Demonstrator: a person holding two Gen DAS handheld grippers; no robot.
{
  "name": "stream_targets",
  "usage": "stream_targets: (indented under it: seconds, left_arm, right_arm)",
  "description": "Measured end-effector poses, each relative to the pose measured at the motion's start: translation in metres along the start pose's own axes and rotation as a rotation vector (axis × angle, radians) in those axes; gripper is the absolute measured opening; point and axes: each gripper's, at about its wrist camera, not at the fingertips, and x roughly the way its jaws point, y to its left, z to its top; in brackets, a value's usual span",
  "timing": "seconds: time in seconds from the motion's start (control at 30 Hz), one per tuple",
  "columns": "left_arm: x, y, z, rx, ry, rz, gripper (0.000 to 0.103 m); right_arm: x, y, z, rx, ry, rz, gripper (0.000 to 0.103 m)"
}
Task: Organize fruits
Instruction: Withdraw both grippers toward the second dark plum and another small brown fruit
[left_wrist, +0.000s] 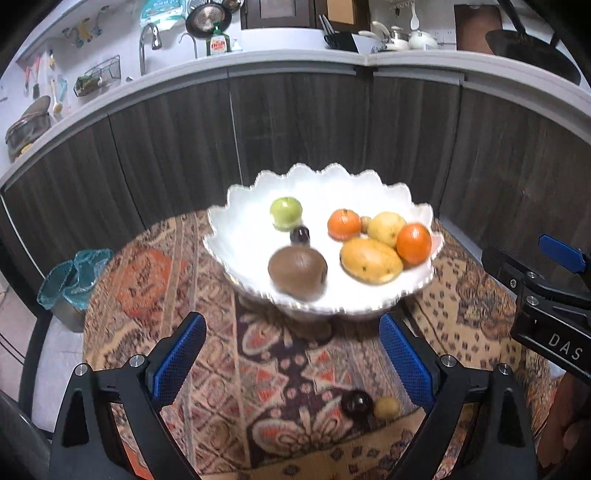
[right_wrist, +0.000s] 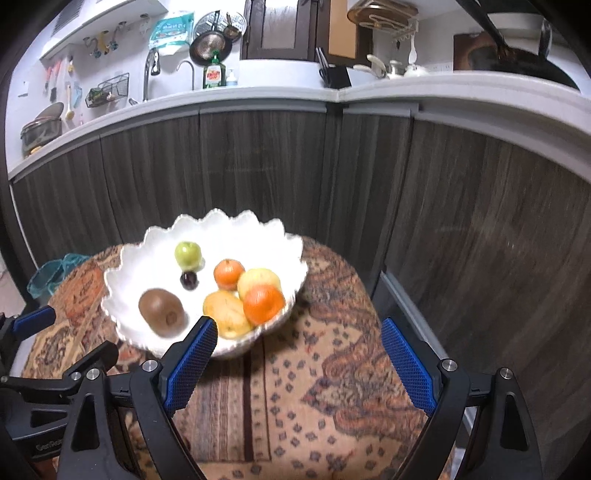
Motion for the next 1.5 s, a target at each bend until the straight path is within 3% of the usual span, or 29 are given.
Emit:
stream_targets:
  seconds: [0.73,0.87,1.07,1.33,1.5]
  left_arm:
    - [0.033,-0.013,-0.045,-0.003,0.165,-0.084,0.068]
    - [0.035,-0.011,-0.046,-0.010,0.174,-0.105,0.068]
    - [0.036,-0.010,-0.049,-0.026,0.190,-0.135,0.059]
    - [0.045,-0.020,-0.053,-0.026,0.227,-0.181,0.038]
    - [0.047,-0.027,-0.056,-0.010,0.211,-0.161,0.034]
  right_arm:
    - [0.027,-0.013,-0.057,0.046,0.184,0.008,0.091]
    - [0.028,-0.013,-0.059,0.048,0.192,0.008,0.091]
    - [0.029,-0.014,-0.060,0.052,0.194,0.007,0.091]
    - [0.031,-0.020,-0.061,0.067,0.202,0.009,0.091]
    - [0.031,-0.023,-0.060,0.071,0.203,0.002,0.091]
